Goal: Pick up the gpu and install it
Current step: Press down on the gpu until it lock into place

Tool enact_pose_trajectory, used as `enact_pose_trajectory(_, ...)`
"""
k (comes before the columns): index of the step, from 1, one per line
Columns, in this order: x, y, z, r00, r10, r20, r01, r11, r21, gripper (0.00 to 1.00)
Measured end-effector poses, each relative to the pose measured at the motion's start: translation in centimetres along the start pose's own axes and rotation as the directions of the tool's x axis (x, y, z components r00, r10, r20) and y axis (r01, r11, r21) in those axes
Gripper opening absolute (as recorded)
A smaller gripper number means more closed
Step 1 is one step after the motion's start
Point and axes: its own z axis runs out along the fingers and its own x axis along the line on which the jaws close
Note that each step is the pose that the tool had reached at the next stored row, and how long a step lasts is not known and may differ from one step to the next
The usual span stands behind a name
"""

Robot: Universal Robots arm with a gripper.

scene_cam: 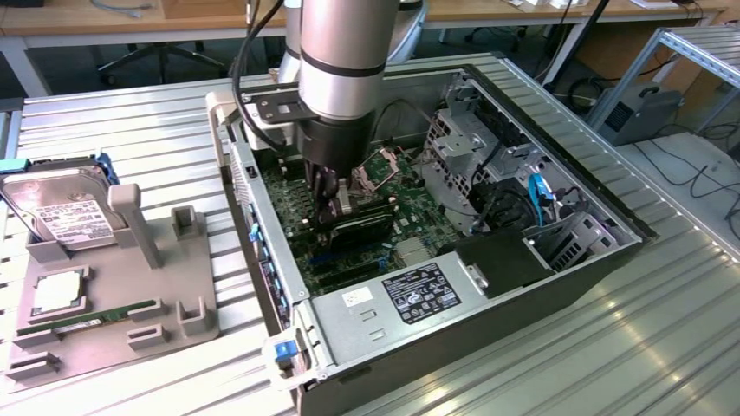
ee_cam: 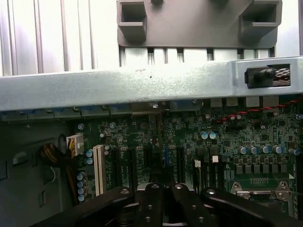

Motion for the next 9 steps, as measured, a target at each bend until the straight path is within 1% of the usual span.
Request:
enact_pose_trajectory(2, -0.25, 0.01, -0.02, 1.0, 0.0, -0.0011, 0.0, 1.0, 0.0, 0.11)
enact_pose_trajectory(5, -0.69, 0.03, -0.05, 1.0, 0.0, -0.0043, 0.0, 1.0, 0.0002, 0.11)
enact_pose_trajectory(9, -0.75, 0.03, -0.05, 1.0, 0.0, -0.0047, 0.0, 1.0, 0.0002, 0.11)
